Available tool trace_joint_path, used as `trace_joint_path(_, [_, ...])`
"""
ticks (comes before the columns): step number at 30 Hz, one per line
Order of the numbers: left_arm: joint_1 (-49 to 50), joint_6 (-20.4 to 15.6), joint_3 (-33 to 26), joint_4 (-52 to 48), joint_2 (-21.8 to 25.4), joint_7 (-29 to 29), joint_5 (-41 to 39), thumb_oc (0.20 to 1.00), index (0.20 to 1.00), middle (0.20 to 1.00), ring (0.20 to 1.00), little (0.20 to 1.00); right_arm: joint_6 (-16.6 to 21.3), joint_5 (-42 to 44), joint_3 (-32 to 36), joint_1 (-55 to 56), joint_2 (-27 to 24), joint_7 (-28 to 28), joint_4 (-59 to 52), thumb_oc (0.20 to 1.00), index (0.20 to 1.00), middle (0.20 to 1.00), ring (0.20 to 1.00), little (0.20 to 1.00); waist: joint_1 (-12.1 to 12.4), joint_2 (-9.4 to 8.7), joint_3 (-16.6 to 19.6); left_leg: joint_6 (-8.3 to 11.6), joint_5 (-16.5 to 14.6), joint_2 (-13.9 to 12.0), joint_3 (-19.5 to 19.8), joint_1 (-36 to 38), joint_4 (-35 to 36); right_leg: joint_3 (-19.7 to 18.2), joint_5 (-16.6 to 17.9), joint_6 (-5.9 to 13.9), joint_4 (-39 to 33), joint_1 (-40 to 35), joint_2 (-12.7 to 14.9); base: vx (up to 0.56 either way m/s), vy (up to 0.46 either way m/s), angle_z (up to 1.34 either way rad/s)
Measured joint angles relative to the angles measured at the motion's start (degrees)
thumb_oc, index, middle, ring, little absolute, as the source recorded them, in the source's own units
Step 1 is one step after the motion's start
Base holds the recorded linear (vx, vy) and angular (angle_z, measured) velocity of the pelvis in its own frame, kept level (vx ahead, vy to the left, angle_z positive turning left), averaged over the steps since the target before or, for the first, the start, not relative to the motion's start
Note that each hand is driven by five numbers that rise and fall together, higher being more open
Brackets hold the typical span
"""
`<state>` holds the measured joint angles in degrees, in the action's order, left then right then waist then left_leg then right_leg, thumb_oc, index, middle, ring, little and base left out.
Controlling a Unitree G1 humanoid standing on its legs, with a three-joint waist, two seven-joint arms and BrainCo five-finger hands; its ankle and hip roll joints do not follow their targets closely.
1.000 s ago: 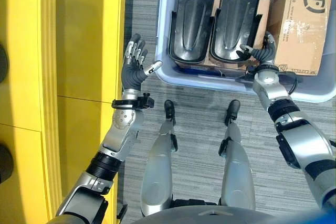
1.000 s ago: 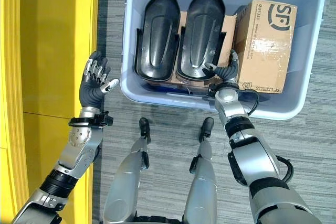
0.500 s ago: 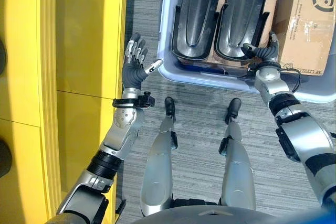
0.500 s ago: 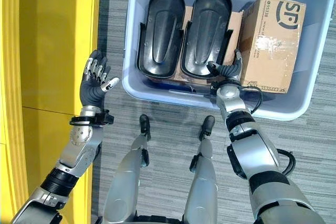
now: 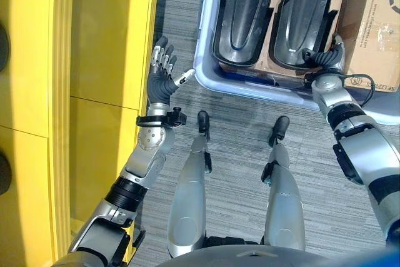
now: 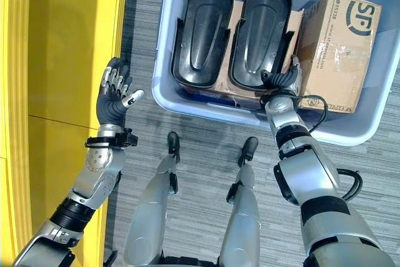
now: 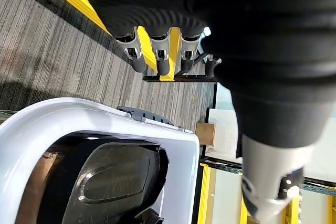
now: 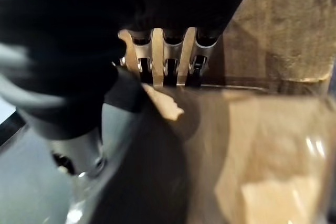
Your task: Move parts from the plastic box to the shelf.
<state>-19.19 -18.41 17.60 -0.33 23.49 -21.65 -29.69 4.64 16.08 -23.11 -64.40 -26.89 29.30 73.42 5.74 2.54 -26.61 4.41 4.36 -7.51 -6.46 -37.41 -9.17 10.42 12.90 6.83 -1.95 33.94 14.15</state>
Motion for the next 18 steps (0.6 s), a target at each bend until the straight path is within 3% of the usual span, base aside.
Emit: trace_joint_path(18, [-0.04,-0.06,0.25,0.00,0.03,-1.19,1.06,1.000,1.000,1.000,1.000,1.000,-0.82,-0.91,0.35,-2.77,-0.36,0.96,0.79,0.200,0.200,0.200,0.200,0.200,0.01,-0.31,0.03,-0.20,0.10,0.42,0.03,-0.67,-1.17,-0.51,0.63,-0.12,0.84,0.71,0.01,0.00,0.000,0.00])
